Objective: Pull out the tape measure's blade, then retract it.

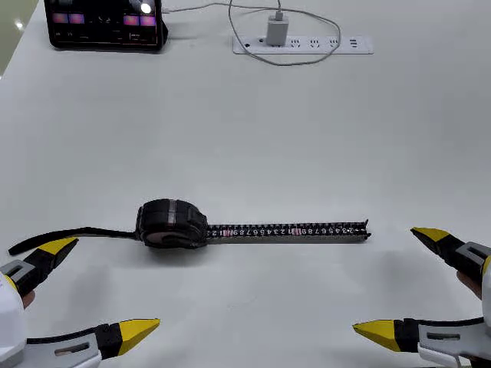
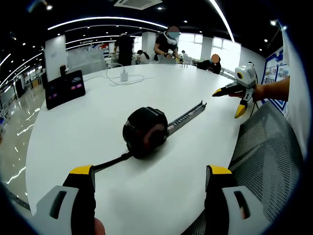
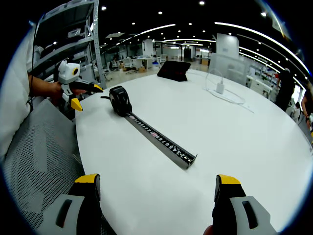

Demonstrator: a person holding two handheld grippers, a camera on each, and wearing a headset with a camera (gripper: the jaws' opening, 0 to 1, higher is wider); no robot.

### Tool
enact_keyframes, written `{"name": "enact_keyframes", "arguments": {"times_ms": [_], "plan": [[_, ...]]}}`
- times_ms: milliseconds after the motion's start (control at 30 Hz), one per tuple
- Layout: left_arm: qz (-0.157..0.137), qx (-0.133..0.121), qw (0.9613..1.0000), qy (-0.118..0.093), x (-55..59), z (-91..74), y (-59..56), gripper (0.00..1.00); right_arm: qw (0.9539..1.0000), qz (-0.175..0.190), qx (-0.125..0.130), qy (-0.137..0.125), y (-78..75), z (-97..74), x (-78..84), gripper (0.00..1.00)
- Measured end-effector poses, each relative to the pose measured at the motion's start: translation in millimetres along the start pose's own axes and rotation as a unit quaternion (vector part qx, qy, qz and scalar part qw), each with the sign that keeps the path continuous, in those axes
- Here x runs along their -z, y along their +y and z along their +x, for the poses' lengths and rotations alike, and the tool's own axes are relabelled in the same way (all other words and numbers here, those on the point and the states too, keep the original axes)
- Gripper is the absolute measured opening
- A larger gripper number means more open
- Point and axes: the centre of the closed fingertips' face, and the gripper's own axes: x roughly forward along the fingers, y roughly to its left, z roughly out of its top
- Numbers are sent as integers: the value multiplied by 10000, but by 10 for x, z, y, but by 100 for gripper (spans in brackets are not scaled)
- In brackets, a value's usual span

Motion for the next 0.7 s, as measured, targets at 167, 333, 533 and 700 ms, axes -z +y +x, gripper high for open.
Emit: {"name": "enact_keyframes", "arguments": {"times_ms": [167,333,533,700], "plan": [[4,-3,10000,8,-4,0,-3,91,10000,-4,-1,-5,-3,1,-8,97],[10,5,10000,18,-21,16,-4,91,10000,-35,-13,-5,-34,15,-28,97],[-7,3,10000,33,-50,53,5,91,10000,-78,-13,-9,-41,28,-105,96],[1,24,10000,31,-73,98,-19,91,10000,-93,-24,-18,-25,30,-163,96]]}}
